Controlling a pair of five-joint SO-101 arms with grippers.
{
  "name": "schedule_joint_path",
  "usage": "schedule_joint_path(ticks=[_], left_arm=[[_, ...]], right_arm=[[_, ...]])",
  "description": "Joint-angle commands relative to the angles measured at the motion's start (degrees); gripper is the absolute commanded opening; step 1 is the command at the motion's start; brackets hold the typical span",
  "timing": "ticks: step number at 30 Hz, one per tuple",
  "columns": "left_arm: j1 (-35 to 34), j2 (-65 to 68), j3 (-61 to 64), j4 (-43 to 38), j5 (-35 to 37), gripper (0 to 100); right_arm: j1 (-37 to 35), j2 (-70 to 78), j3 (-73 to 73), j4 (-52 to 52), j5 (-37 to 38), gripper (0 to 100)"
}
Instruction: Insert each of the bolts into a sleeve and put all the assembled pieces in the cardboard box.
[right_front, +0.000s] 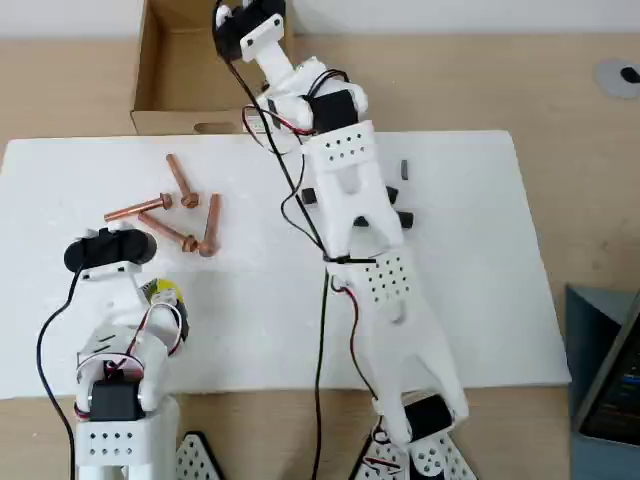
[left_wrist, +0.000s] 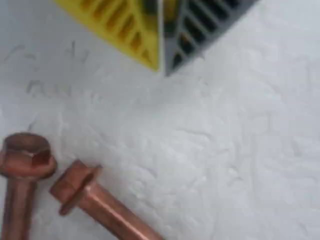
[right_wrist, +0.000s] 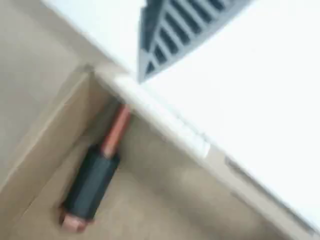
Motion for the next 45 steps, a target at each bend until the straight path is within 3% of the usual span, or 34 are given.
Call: schedule_joint_path(ticks=[1,10,20,25,37,45], left_arm=[[-0.2,-0.3,-0.5,-0.6,0.4,0],[-0.3,-0.3,-0.5,-0.6,0.4,0],[-0.3,-0.3,-0.5,-0.6,0.5,0],[-0.4,-0.3,-0.5,-0.6,0.6,0],[-3.5,-0.3,-0.4,-0.5,3.7,0],[-3.7,-0.3,-0.4,-0.5,4.0,0]], right_arm=[[1.7,-7.5,-2.8,3.9,0.4,23.1],[2.2,-13.8,-2.8,20.8,0.3,23.1],[6.7,-16.2,-2.2,21.2,1.1,23.1],[7.5,-20.3,8.9,21.2,10.6,23.1],[8.0,-41.8,52.4,20.6,36.3,23.1],[7.6,-44.4,64.9,18.8,52.1,23.1]])
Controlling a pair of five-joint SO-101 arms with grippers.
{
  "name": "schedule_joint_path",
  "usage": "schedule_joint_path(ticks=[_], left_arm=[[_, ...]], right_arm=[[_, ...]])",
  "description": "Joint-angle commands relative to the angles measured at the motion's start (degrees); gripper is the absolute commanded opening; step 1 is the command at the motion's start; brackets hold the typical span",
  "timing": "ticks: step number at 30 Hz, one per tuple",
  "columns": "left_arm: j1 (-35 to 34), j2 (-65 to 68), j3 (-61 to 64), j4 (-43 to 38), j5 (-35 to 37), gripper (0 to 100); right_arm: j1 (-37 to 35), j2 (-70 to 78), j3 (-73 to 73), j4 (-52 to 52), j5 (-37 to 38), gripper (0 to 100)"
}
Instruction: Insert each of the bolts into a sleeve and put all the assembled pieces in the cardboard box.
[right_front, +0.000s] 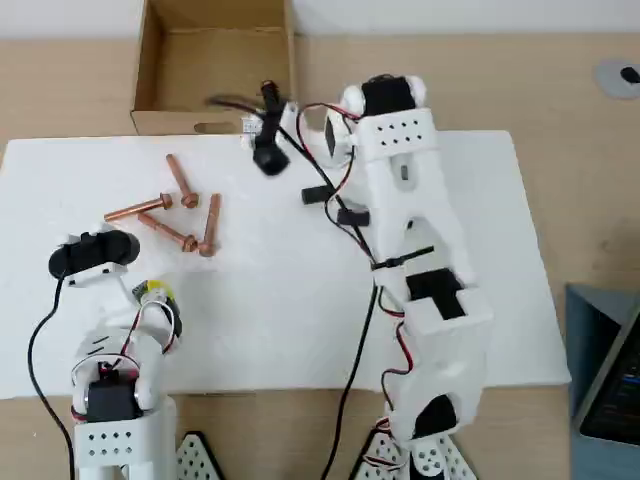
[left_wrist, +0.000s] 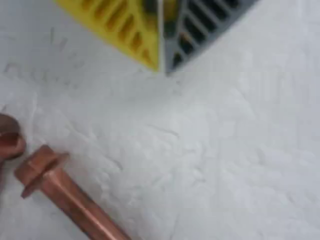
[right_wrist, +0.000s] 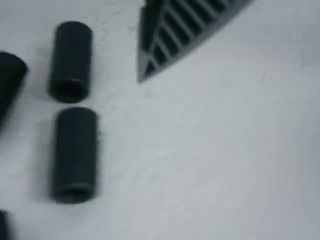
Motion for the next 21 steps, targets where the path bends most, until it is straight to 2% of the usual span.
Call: schedule_joint_path(ticks=[1,8,21], left_arm=[[-0.5,-0.3,-0.4,-0.5,0.4,0],[-0.5,-0.3,-0.4,-0.5,0.4,0],[-0.5,-0.3,-0.4,-0.5,0.5,0]], right_arm=[[0.5,-4.1,2.6,-2.0,5.4,23.1],[-2.9,-4.1,5.8,-7.4,8.9,23.1],[-6.0,-3.3,16.7,-23.0,9.4,23.1]])
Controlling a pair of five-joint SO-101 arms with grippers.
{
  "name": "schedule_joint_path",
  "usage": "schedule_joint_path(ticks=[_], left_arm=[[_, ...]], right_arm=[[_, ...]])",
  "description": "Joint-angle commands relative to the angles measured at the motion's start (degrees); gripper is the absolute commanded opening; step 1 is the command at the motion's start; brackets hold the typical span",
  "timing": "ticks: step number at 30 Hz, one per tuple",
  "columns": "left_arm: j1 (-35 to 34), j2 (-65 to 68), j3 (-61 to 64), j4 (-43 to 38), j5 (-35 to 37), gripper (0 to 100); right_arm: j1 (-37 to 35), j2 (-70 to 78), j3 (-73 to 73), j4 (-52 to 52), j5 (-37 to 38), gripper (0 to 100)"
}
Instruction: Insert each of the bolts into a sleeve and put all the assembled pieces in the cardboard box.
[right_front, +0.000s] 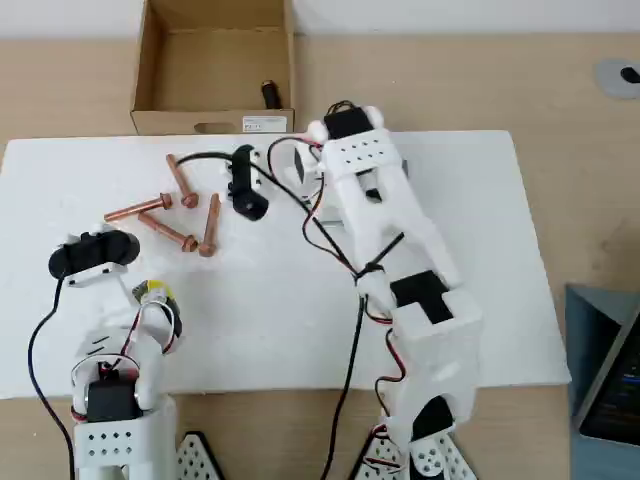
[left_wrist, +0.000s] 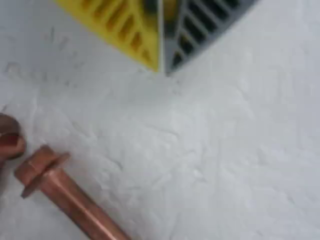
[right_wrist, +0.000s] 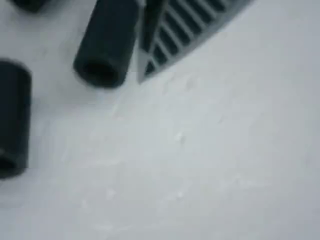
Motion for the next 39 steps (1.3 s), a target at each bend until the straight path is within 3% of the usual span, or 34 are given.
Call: schedule_joint_path(ticks=[1,15,25,31,39], left_arm=[[-0.5,-0.3,-0.4,-0.5,0.5,0],[-0.5,-0.3,-0.4,-0.5,0.5,0],[-0.5,-0.3,-0.4,-0.5,0.5,0],[-0.5,-0.3,-0.4,-0.5,0.5,0],[-0.5,-0.3,-0.4,-0.5,0.5,0]], right_arm=[[-0.3,-2.6,1.4,-4.4,0.6,23.1],[-0.1,11.1,-9.5,-6.4,0.5,22.8],[0.2,16.4,-10.2,-6.4,0.2,0.9],[0.1,16.2,-11.6,-6.1,-1.8,1.1],[-0.1,16.3,-25.9,3.6,-7.6,1.1]])
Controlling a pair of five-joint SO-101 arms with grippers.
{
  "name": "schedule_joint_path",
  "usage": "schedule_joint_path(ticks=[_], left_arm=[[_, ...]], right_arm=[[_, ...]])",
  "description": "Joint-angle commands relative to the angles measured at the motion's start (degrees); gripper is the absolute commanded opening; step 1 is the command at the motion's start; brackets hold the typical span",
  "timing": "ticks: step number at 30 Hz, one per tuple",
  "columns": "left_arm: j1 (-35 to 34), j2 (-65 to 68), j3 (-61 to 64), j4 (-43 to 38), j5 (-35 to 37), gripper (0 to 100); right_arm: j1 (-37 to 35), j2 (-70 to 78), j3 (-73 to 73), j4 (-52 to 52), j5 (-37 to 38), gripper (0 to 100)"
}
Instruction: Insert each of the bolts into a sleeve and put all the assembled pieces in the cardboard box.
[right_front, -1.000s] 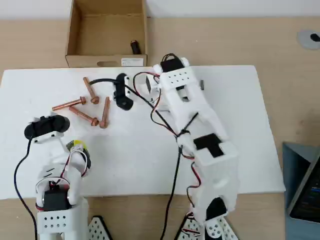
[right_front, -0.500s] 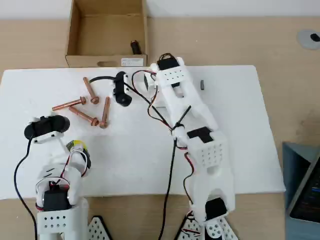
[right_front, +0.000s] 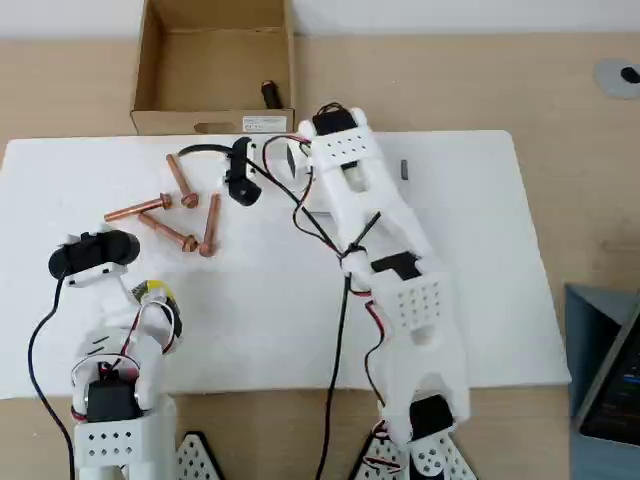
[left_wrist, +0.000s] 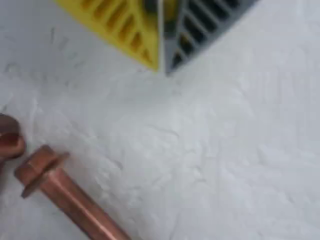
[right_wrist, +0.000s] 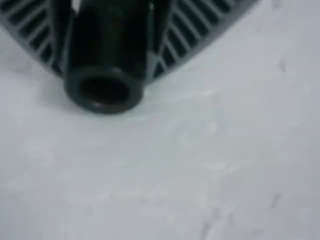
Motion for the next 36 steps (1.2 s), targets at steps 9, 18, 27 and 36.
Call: schedule_joint_path(ticks=[9,18,27,36], left_arm=[[-0.5,-0.3,-0.4,-0.5,0.5,0],[-0.6,-0.3,-0.4,-0.6,0.5,0],[-0.4,-0.3,-0.4,-0.6,0.4,0],[-0.4,-0.3,-0.4,-0.6,0.4,0]], right_arm=[[-1.5,-0.7,-25.6,17.8,-9.7,1.1],[-1.7,-9.0,-30.6,20.2,-17.6,1.0],[-0.1,-30.1,-9.0,20.1,-25.0,1.0],[1.7,-46.1,8.5,20.1,-36.1,1.0]])
